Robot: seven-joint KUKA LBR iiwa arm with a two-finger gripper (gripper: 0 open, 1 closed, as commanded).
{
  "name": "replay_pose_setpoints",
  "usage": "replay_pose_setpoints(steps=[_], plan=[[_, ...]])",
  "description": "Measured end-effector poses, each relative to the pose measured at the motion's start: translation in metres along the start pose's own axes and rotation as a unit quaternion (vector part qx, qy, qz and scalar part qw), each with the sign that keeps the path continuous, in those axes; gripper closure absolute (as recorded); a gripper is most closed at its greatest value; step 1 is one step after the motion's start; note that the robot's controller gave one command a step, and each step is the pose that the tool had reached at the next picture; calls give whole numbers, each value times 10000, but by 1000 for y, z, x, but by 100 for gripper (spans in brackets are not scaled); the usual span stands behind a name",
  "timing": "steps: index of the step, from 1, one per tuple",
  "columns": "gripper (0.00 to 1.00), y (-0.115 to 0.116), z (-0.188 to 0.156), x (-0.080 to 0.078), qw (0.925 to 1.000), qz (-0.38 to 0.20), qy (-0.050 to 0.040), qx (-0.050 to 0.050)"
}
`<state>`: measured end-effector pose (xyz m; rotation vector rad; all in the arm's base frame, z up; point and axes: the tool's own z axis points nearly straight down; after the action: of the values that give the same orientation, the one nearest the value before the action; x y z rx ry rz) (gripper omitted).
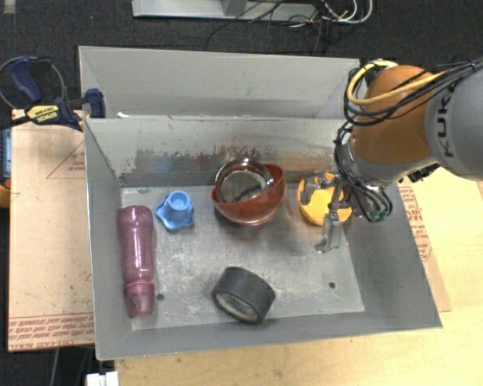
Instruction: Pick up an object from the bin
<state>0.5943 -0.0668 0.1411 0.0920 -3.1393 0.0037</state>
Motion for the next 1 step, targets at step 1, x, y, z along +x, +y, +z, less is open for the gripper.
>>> replay_pose_setpoints(steps=[1], plan=[[100,0,0,0,10000,0,0,0]])
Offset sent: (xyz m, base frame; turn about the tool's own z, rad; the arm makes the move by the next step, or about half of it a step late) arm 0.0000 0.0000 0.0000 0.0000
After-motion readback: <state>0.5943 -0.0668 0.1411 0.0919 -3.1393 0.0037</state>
